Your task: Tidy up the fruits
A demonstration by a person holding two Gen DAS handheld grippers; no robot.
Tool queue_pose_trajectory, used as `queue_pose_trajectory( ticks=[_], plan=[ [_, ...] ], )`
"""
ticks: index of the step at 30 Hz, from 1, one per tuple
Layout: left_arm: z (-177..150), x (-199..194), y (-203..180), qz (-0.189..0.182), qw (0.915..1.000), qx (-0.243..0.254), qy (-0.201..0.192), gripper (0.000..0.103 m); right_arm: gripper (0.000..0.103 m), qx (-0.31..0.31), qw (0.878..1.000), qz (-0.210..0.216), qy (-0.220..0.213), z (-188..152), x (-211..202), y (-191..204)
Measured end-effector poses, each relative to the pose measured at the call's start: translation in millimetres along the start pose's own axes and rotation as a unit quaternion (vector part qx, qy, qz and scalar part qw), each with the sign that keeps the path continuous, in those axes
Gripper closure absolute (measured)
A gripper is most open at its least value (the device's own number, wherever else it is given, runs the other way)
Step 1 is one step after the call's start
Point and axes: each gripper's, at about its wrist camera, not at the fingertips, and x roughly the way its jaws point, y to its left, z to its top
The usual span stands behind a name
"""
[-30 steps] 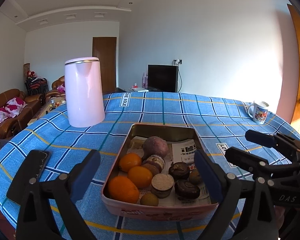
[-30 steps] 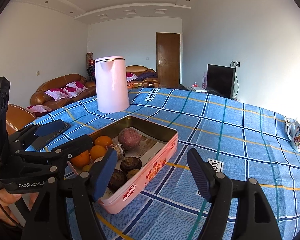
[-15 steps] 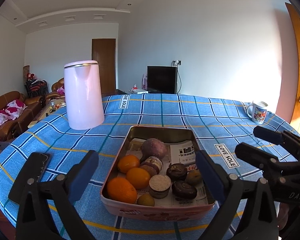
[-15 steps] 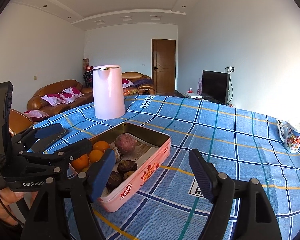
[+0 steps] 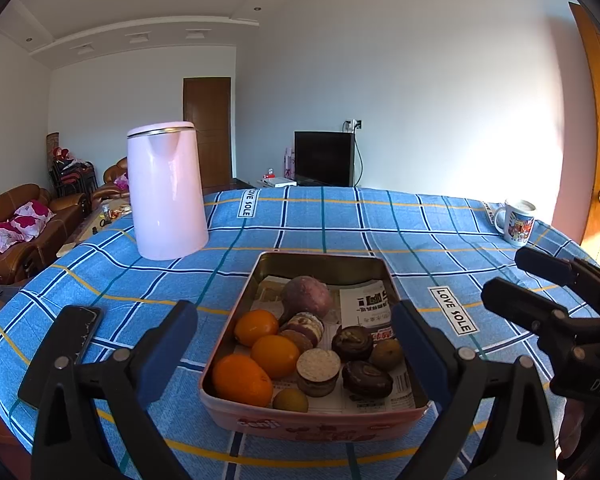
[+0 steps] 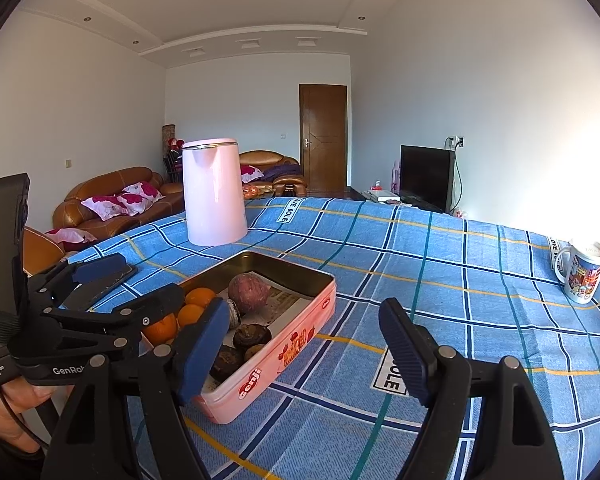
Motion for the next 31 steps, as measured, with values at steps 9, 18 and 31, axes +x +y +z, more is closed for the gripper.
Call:
queue_pose_trajectory(
  ticks=[9, 18, 31],
  plan=[
    [7, -10, -5, 0.0, 0.9998, 0.01, -0.019, 0.0, 0.025, 0.006, 1.0, -0.012, -0.011, 0, -9, -8],
    [12, -13, -12, 0.006, 0.9997, 0.008, -0.021, 0.0, 0.024, 0.017, 0.999, -0.024, -0.023, 1, -19, -18],
    [13, -13, -14, 0.001, 0.9997, 0.013, -0.022, 0.0, 0.024, 0.022, 0.999, -0.03, -0.016, -3, -20, -25]
  ],
)
